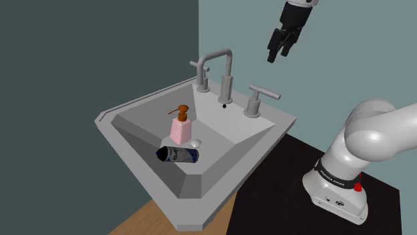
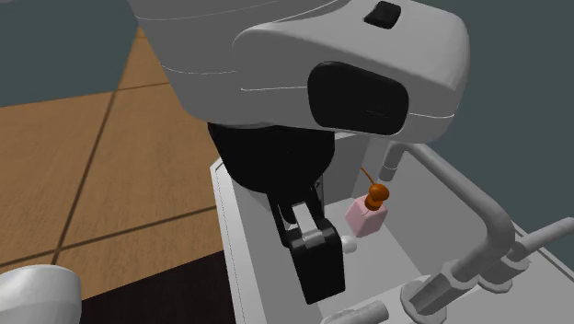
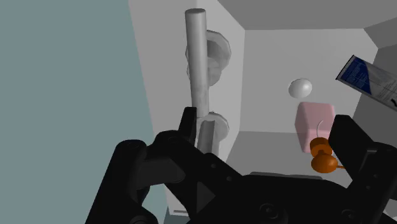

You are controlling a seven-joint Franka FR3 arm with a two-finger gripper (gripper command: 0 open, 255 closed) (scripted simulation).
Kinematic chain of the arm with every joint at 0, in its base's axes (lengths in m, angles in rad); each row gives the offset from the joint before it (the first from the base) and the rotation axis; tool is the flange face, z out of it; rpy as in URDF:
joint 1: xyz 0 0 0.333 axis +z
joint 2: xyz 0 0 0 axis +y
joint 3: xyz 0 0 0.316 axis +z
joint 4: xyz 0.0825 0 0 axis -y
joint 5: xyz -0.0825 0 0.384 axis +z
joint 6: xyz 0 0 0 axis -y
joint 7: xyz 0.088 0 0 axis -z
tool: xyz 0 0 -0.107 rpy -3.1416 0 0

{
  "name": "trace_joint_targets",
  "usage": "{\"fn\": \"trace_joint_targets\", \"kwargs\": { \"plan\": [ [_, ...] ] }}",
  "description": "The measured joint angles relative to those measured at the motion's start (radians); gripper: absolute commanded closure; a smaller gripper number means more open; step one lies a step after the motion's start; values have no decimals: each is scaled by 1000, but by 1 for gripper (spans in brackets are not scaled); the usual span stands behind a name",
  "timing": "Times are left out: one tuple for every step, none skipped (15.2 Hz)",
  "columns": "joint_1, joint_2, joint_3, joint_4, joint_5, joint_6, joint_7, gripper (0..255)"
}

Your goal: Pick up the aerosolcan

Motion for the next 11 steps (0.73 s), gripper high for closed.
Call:
{"fn": "trace_joint_targets", "kwargs": {
  "plan": [
    [0, 0, 0, 0, 0, 0, 0, 0],
    [5, 1, -1, -14, 2, 19, -7, 0],
    [13, 8, -3, -34, 5, 52, -18, 0],
    [24, 19, 0, -57, 12, 94, -25, 0],
    [32, 27, -7, -80, 13, 135, -44, 0],
    [43, 34, -8, -105, 18, 176, -58, 0],
    [54, 44, -10, -129, 23, 221, -72, 0],
    [64, 56, -16, -154, 26, 268, -92, 0],
    [77, 69, -14, -172, 33, 310, -103, 0],
    [88, 88, -19, -184, 37, 351, -122, 0],
    [100, 94, -20, -208, 43, 391, -138, 0]
  ]
}}
